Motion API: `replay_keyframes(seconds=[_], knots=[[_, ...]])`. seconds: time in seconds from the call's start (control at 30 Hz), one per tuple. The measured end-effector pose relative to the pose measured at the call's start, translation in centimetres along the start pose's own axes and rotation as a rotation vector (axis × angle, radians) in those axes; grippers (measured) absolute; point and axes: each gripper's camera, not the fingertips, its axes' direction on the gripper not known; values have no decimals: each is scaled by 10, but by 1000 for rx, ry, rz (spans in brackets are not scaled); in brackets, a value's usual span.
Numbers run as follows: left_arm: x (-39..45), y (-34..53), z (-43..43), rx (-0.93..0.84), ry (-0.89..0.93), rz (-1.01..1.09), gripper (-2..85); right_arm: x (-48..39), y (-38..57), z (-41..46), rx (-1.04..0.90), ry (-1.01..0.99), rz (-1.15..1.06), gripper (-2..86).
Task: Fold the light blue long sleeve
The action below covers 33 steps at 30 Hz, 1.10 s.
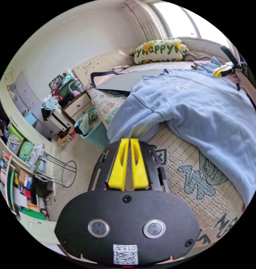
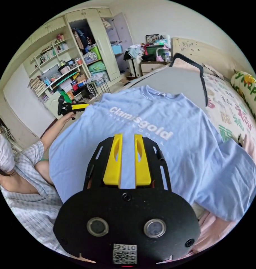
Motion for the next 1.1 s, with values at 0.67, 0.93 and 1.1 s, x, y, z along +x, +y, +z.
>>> replay_keyframes(seconds=[0.67, 0.93, 1.1], knots=[[18, 151, -143, 12, 601, -429, 62, 49, 197, -189, -6, 71, 144, 115], [34, 195, -152, 2, 671, -484, 61, 45, 265, -230, 29, -67, 214, 118], [41, 200, -133, -62, 672, -446, 30, 45, 275, -220, -72, -145, 186, 85]])
